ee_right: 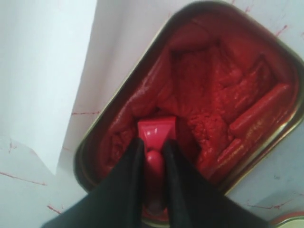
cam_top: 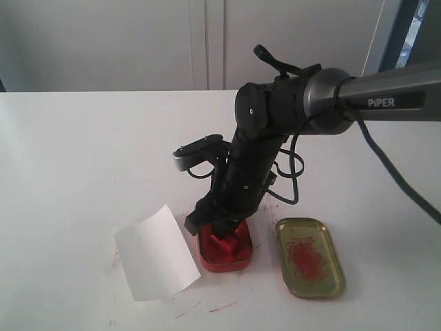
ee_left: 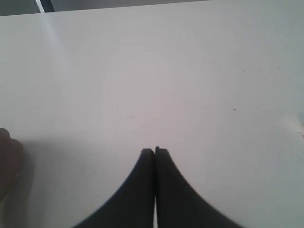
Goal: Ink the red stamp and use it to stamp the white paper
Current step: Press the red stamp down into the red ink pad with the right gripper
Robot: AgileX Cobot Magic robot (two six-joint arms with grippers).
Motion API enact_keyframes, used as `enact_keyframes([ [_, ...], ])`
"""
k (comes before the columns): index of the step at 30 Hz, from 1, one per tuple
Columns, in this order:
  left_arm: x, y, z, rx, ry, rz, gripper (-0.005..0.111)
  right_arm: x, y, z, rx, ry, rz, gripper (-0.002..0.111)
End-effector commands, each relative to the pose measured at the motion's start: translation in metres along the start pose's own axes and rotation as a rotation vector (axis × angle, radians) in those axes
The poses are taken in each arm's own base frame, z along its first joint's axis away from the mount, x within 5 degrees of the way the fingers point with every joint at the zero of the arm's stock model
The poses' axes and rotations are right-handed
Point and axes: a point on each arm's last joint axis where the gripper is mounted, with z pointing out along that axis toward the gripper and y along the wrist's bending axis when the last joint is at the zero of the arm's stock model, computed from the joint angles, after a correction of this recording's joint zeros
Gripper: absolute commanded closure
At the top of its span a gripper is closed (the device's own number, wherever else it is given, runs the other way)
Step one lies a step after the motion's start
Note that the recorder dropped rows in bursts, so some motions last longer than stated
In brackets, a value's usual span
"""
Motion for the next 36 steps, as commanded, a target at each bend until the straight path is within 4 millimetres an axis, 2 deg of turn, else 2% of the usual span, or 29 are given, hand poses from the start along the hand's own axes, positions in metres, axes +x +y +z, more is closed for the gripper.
enact_keyframes([
  [1,0.002,0.0,0.0,0.0,0.004,-0.002,0.107,0.01,-0.005,0.029,-0.006,0.096,0.009,0.108],
  [9,0.002,0.0,0.0,0.0,0.004,-0.002,0.107,0.004,-0.004,0.021,-0.01,0.095,0.001,0.108],
  [30,0.002,0.0,0.0,0.0,0.004,-0.002,0.107,-0.002,-0.001,-0.035,0.085,-0.033,0.022,0.108],
  [36,0.002,0.0,0.0,0.0,0.004,-0.002,0.107,-0.003,-0.001,-0.037,0.09,-0.047,0.023,0.108],
])
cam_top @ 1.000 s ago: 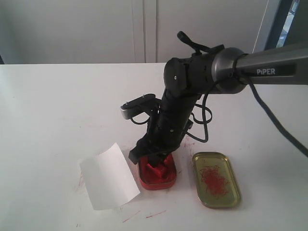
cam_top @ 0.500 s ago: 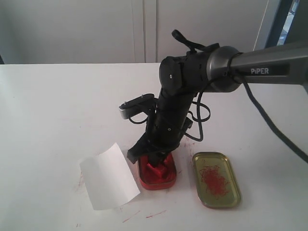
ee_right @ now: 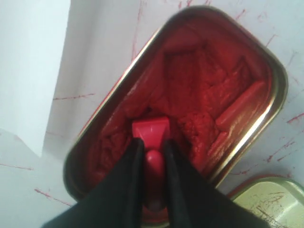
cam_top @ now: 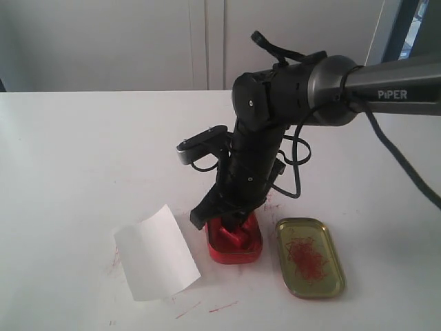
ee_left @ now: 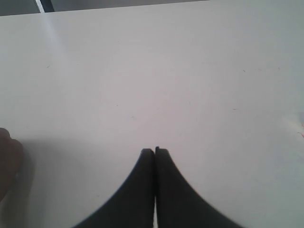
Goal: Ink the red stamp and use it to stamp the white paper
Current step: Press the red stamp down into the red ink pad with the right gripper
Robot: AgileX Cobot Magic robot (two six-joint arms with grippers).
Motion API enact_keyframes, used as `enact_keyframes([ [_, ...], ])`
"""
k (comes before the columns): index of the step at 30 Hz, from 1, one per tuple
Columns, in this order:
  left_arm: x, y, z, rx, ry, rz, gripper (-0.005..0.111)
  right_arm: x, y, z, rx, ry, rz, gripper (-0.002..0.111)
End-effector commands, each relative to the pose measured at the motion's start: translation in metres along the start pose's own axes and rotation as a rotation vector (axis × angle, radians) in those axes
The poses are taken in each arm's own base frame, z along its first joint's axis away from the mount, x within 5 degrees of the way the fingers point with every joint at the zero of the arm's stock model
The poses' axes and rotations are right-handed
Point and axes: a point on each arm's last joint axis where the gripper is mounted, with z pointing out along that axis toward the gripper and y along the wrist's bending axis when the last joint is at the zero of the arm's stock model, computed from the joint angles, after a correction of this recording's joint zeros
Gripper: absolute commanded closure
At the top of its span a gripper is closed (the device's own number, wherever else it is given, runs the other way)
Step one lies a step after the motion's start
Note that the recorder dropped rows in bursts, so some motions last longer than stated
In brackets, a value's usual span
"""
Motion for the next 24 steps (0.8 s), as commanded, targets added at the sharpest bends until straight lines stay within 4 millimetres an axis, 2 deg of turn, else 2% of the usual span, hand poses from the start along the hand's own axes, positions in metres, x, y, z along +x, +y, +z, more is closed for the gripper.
enact_keyframes([
  [1,0.0016,-0.0001,0.0003,0.0,0.004,-0.002,0.107,-0.0013,-0.0006,-0.006,0.012,-0.028,-0.002,0.108],
  [12,0.0016,-0.0001,0.0003,0.0,0.004,-0.002,0.107,-0.0036,-0.001,-0.0069,0.016,-0.055,0.018,0.108],
  [16,0.0016,-0.0001,0.0003,0.0,0.004,-0.002,0.107,-0.0052,-0.0022,0.0021,0.016,-0.052,0.023,0.108],
  [21,0.0016,-0.0001,0.0003,0.0,0.004,-0.002,0.107,-0.0038,-0.001,-0.0059,0.015,-0.055,0.021,0.108],
  [24,0.0016,-0.0001,0.0003,0.0,0.004,-0.002,0.107,-0.0041,-0.0013,-0.0036,0.015,-0.052,0.022,0.108],
])
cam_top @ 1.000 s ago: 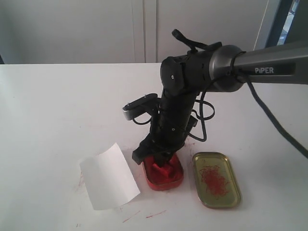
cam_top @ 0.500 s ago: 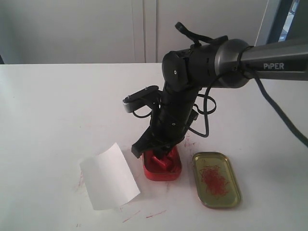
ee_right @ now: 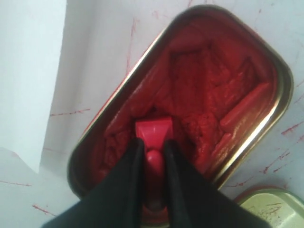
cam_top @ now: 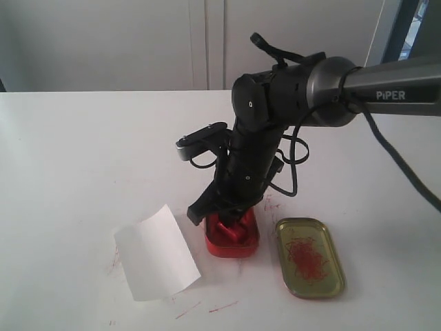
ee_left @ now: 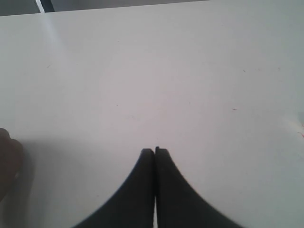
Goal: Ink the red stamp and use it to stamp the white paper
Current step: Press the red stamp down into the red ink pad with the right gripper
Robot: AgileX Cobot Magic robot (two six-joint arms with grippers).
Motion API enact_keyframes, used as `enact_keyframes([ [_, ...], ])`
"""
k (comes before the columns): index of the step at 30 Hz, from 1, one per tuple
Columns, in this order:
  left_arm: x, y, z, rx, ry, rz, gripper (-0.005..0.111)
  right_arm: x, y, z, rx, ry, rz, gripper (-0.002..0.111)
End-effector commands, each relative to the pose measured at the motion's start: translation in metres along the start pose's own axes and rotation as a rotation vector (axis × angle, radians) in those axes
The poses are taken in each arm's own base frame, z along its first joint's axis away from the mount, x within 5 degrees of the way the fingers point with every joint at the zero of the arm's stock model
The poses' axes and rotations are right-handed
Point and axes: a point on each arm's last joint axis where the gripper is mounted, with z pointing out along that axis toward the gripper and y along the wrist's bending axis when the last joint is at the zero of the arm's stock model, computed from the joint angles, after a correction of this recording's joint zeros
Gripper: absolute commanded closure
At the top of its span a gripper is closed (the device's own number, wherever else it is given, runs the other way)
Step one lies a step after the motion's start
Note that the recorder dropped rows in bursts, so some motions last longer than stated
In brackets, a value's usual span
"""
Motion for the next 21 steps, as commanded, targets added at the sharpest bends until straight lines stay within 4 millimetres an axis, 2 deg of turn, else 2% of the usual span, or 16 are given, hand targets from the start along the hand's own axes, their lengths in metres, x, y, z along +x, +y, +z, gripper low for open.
enact_keyframes([
  [1,0.002,0.0,0.0,0.0,0.004,-0.002,0.107,-0.001,0.0,-0.003,0.004,-0.015,0.005,0.108],
  [4,0.002,0.0,0.0,0.0,0.004,-0.002,0.107,-0.001,-0.001,0.002,0.003,-0.003,0.007,0.108],
  [9,0.002,0.0,0.0,0.0,0.004,-0.002,0.107,-0.002,0.0,-0.007,0.006,-0.032,0.004,0.108],
  [13,0.002,0.0,0.0,0.0,0.004,-0.002,0.107,-0.002,-0.001,0.004,0.003,-0.011,0.009,0.108],
  [16,0.002,0.0,0.0,0.0,0.004,-0.002,0.107,-0.001,0.0,-0.007,0.003,-0.025,0.006,0.108],
  [21,0.002,0.0,0.0,0.0,0.004,-0.002,0.107,-0.001,0.0,-0.001,0.002,-0.013,0.007,0.108],
])
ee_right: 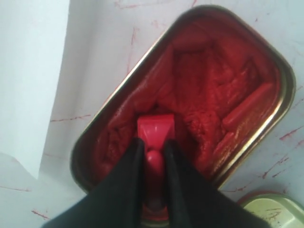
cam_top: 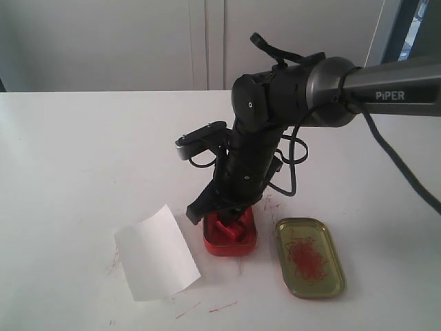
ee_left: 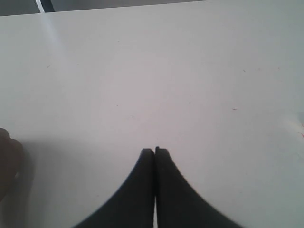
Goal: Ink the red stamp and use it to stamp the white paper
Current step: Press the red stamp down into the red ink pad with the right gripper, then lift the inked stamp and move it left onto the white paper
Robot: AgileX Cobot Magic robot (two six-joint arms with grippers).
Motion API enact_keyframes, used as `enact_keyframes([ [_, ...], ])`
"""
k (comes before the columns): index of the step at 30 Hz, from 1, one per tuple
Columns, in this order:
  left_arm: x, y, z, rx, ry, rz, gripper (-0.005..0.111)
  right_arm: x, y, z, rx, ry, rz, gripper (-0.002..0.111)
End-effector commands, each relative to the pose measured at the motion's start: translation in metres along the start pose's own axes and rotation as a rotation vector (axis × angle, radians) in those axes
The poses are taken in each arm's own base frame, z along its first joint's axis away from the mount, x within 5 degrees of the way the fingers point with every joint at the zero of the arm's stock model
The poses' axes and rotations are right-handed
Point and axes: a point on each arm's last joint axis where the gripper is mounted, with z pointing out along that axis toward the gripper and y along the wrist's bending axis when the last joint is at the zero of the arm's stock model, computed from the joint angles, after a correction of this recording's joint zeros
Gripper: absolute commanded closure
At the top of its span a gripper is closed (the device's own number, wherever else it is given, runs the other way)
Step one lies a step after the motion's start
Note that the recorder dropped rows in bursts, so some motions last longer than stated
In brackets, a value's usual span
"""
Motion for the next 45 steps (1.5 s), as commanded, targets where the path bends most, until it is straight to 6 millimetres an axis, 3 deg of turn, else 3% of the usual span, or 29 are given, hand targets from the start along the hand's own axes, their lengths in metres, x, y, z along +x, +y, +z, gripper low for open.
enact_keyframes([
  [1,0.002,0.0,0.0,0.0,0.004,-0.002,0.107,0.0,0.001,-0.009,0.001,-0.014,0.005,0.108],
  [3,0.002,0.0,0.0,0.0,0.004,-0.002,0.107,-0.001,0.001,-0.015,0.004,-0.039,0.003,0.108],
  [24,0.002,0.0,0.0,0.0,0.004,-0.002,0.107,0.0,0.001,-0.015,0.0,-0.023,0.003,0.108],
  [31,0.002,0.0,0.0,0.0,0.004,-0.002,0.107,-0.004,0.004,-0.025,-0.005,-0.053,0.0,0.108],
  [45,0.002,0.0,0.0,0.0,0.004,-0.002,0.107,-0.022,0.057,-0.04,-0.025,-0.128,-0.145,0.108],
])
